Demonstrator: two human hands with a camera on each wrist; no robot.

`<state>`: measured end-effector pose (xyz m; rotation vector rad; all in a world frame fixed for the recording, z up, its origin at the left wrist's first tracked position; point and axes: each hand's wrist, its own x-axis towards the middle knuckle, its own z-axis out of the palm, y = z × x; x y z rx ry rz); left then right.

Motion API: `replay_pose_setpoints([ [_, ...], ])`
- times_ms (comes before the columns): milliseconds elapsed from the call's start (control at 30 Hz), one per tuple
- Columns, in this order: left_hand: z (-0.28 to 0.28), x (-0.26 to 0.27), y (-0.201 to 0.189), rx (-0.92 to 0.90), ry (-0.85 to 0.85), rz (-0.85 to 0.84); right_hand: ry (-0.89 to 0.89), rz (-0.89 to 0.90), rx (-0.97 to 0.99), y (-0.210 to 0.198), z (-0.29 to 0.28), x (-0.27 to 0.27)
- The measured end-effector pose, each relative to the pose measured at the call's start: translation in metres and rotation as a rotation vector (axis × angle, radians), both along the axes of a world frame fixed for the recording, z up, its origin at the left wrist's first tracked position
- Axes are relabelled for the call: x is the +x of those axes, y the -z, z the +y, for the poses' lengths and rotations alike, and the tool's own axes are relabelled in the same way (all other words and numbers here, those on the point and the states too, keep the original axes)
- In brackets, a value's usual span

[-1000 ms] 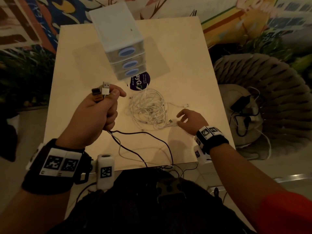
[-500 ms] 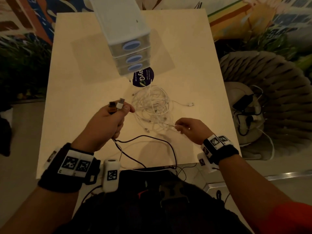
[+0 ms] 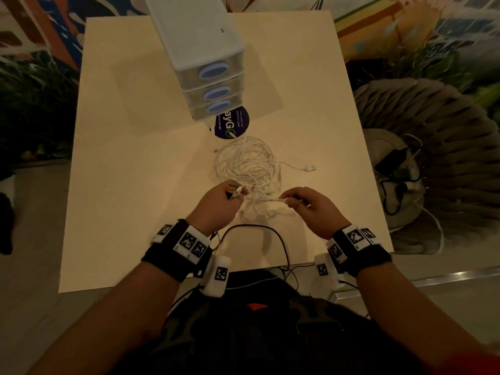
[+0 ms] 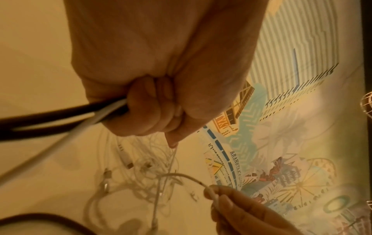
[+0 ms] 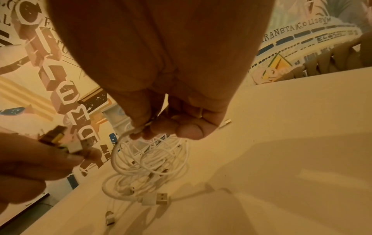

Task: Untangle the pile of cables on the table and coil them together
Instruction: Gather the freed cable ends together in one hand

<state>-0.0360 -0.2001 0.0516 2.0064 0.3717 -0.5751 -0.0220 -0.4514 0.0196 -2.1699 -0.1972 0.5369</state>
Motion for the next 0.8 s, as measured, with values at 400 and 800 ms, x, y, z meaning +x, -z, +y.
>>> replay_pose_setpoints([
  [400, -0.002, 0.008, 0.052, 0.052, 0.047, -0.039, 0.220, 0.202, -0.036, 0.022, -0.009, 0.010],
  [800, -0.018, 0.013, 0.065, 0.111, 0.153, -0.229, 0.267, 0.214, 0.194, 0.008, 0.015, 0.026],
])
